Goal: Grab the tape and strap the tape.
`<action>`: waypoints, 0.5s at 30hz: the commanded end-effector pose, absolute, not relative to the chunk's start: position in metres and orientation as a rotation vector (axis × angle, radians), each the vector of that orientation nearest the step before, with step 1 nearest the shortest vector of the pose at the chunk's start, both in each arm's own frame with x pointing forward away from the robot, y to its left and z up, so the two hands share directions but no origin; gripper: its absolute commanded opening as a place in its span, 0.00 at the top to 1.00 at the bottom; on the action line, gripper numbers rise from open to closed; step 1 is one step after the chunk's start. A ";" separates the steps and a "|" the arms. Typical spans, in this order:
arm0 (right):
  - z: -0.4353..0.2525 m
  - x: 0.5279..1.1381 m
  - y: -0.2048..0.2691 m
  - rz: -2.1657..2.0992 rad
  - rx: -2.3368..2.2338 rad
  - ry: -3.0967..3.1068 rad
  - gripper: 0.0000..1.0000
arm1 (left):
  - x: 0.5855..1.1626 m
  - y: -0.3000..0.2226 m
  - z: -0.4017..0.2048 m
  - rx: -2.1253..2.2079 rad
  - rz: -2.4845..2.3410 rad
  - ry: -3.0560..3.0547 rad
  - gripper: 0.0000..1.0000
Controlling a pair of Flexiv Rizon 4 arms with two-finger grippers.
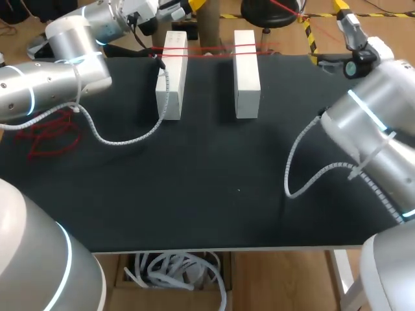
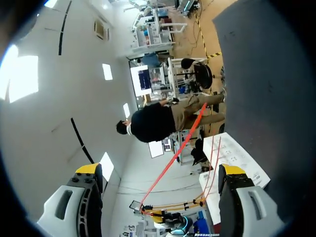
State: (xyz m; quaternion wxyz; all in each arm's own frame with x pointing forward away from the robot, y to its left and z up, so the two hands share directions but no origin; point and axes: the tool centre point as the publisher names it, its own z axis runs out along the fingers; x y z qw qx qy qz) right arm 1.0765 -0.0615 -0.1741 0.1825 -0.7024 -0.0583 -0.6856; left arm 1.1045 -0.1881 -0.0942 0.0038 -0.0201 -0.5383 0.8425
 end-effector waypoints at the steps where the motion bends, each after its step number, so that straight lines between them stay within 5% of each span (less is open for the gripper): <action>1: -0.177 1.072 -0.065 -2.054 -2.206 0.218 0.00 | 1.106 -0.188 -0.095 -0.069 2.640 -1.683 1.00; 15: -0.163 1.078 -0.069 -1.921 -2.258 0.182 0.00 | 1.106 -0.188 -0.095 -0.069 2.640 -1.683 1.00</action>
